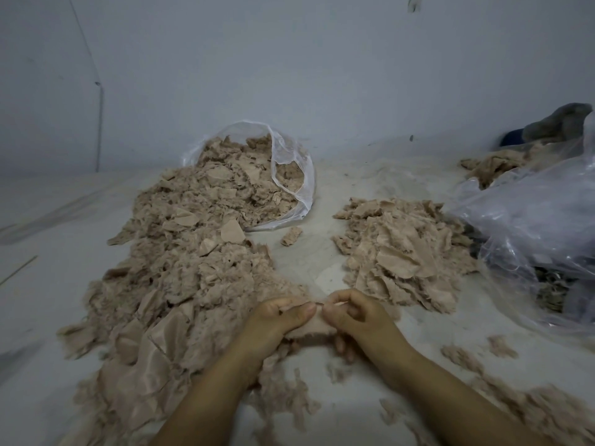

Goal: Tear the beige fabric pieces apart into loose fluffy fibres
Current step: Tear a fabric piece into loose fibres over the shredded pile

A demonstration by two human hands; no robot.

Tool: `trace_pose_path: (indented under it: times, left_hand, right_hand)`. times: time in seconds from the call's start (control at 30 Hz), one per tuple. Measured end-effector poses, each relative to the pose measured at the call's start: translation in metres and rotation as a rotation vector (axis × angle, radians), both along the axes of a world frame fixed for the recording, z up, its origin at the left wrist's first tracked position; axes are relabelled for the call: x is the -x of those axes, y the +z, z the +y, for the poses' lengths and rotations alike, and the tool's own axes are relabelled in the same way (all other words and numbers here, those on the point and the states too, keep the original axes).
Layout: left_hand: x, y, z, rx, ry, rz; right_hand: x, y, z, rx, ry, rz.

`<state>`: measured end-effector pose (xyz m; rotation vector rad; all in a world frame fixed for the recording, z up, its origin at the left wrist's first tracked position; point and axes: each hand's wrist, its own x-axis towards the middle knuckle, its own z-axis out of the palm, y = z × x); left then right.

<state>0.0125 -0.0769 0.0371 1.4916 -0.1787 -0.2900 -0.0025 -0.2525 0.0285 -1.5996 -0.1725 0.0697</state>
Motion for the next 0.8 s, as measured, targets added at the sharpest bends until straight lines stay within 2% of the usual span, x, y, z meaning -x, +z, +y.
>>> trace_pose_path:
  times: [0.07,0.17,0.27,0.3,0.33,0.4,0.43,0.5,0.57,0.63,0.7,0.8]
  left_hand:
    - [0.001,0.0,-0.003,-0.032,-0.036,-0.035]
    - [0.001,0.001,-0.008,-0.161,0.026,-0.059]
    - [-0.003,-0.003,-0.009,-0.157,0.056,-0.078]
    - [-0.003,-0.005,-0.01,-0.179,0.068,-0.108]
    - [-0.003,-0.007,-0.011,-0.225,0.08,-0.151]
    - [-0.004,-0.012,-0.012,-0.331,0.123,-0.239]
    - [-0.005,-0.014,-0.012,-0.366,0.162,-0.277]
    - [-0.008,-0.017,-0.011,-0.389,0.262,-0.346]
    - [-0.01,-0.018,-0.011,-0.342,0.381,-0.388]
    - [-0.008,-0.017,-0.014,-0.21,0.489,-0.401]
    - [-0.005,-0.015,-0.017,-0.093,0.522,-0.399]
    - [-0.003,-0.018,-0.018,-0.142,0.392,-0.419]
  right_hand:
    - [-0.001,-0.003,0.002,-0.067,-0.043,0.012]
    - [-0.007,-0.003,0.001,-0.204,-0.2,0.02]
    - [-0.013,-0.002,-0.009,-0.475,-0.403,0.036]
    - [-0.015,-0.002,-0.01,-0.499,-0.44,0.039]
    - [-0.015,-0.003,-0.011,-0.423,-0.475,0.04]
    - [-0.01,-0.002,-0.009,-0.126,-0.486,0.006]
    - [-0.005,-0.002,-0.005,-0.016,-0.409,-0.027]
    - [0.007,-0.002,0.007,0.112,-0.113,-0.073]
    - [0.016,-0.004,0.02,0.212,0.159,-0.109]
    - [0.018,-0.006,0.028,0.245,0.259,-0.172]
    - [0.017,-0.006,0.031,0.261,0.227,-0.223]
    - [0.013,-0.003,0.028,0.174,0.066,-0.197]
